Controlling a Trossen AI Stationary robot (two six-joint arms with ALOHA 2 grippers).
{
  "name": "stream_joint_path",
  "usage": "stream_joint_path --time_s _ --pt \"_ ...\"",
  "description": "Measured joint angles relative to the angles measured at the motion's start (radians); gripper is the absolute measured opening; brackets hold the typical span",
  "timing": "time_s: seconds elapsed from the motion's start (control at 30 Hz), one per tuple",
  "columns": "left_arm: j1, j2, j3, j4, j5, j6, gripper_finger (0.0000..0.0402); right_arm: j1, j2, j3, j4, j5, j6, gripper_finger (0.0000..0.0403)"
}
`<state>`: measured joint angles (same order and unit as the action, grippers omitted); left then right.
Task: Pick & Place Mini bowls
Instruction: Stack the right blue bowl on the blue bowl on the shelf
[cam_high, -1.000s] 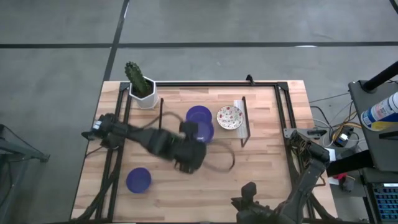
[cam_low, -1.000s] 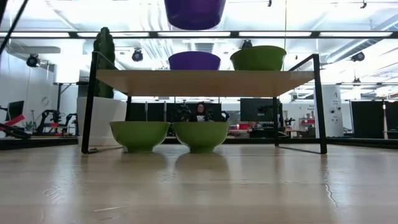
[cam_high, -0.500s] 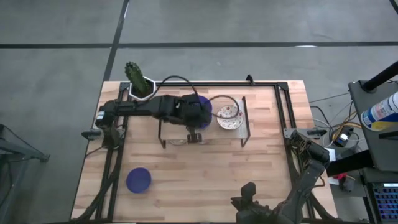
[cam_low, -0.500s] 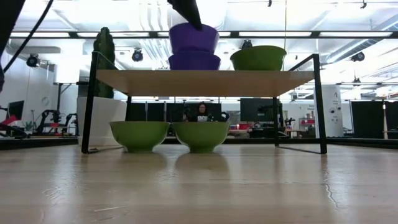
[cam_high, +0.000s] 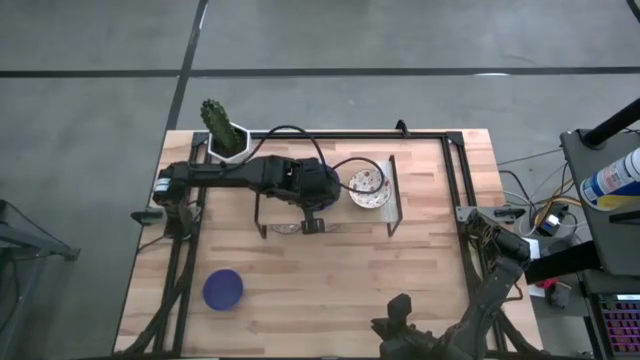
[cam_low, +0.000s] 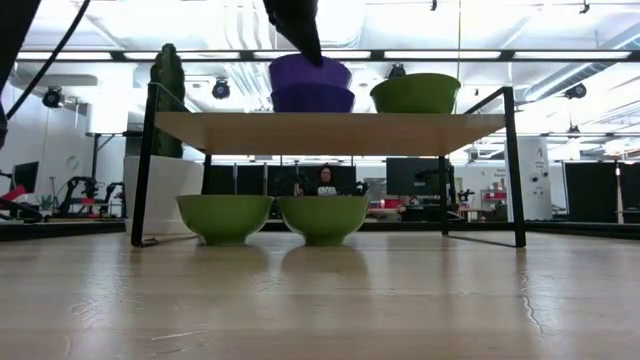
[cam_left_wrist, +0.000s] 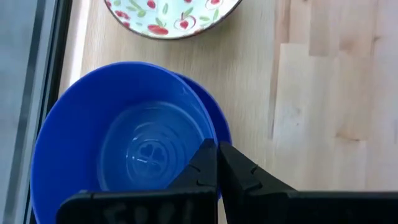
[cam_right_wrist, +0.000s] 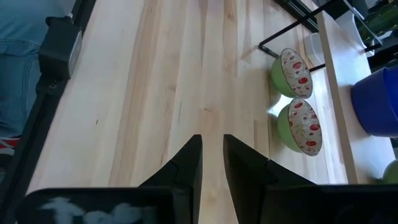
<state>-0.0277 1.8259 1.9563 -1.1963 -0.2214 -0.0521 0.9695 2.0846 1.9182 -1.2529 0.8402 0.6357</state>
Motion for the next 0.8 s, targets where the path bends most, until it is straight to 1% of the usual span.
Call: stream_joint_path --time_s 0.13,0.23,0.63,0.8 --pt "0.000 0.000 -0.014 0.008 0.007 -0.003 0.0001 0.000 0.000 0.000 0.004 0.000 -0.003 0.0061" --pt "0.002 0.000 -0.014 0.010 0.011 -0.010 0.0011 0.000 0.000 0.000 0.003 0.000 -0.006 0.0061" --pt "0.006 0.000 -0.014 0.015 0.011 -0.033 0.0095 0.000 0.000 0.000 0.006 0.000 -0.007 0.0061" --pt "0.006 0.000 -0.013 -0.005 -0.002 -0.034 0.0103 0.000 0.000 -0.001 0.006 0.000 -0.007 0.0061"
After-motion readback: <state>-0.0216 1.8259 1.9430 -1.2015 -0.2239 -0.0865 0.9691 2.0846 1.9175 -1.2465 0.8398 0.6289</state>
